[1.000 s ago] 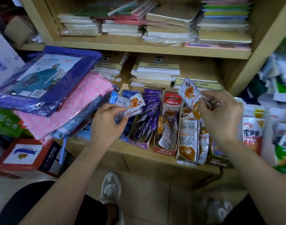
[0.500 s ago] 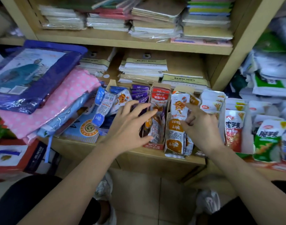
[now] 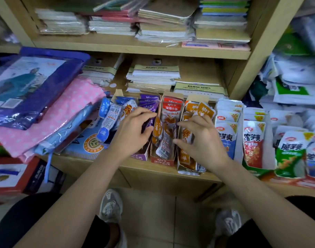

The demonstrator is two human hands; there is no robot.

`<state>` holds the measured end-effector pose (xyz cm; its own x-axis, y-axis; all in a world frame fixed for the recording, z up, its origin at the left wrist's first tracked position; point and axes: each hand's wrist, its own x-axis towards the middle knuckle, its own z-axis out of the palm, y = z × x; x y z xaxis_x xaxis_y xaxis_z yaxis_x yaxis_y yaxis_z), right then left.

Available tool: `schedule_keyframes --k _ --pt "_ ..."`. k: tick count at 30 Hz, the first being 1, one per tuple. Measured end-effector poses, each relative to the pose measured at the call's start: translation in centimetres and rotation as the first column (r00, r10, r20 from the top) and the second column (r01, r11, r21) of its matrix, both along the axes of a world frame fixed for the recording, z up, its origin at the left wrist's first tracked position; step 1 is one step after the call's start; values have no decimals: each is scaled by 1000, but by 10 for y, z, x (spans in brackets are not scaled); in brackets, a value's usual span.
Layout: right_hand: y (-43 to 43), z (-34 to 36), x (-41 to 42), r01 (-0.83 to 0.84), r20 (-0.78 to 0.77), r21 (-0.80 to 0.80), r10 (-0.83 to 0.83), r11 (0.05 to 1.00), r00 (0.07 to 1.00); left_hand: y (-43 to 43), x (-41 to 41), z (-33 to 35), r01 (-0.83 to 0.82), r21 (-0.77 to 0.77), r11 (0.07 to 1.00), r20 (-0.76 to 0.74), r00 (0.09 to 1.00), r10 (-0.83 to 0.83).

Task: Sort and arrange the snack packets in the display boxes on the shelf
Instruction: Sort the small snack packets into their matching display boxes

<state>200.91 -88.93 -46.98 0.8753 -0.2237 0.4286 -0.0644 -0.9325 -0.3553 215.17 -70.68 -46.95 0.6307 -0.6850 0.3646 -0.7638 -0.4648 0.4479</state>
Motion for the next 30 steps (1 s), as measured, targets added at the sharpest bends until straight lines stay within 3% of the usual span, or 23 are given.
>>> schedule_keyframes --k 2,7,9,13,18,22,26,30 --pt "3 -2 17 -62 -20 -33 61 998 998 6 4 -1 -5 -19 1000 -42 999 4" --pt "8 2 50 -272 -321 -56 240 961 916 14 10 -8 -3 -96 995 -57 998 -2" --pt "6 -1 52 -281 -337 -64 244 957 909 16 11 -9 -11 -101 995 -40 999 7" --pt "-9 -2 46 -254 -265 -138 211 957 941 17 8 -10 -6 -116 993 -17 1000 5" --pt "-25 -2 39 -275 -244 -110 242 955 939 12 -3 -11 0 -104 995 28 1000 3" --pt "-28 2 37 -293 -200 -95 270 951 942 8 -16 -10 -35 8 999 215 976 32" --pt "-31 14 22 -262 -16 8 262 965 965 7 -21 -10 -144 126 981 327 940 96" --pt "-35 23 -6 -68 229 198 21 978 973 6 -25 -15 -159 114 981 277 953 122"
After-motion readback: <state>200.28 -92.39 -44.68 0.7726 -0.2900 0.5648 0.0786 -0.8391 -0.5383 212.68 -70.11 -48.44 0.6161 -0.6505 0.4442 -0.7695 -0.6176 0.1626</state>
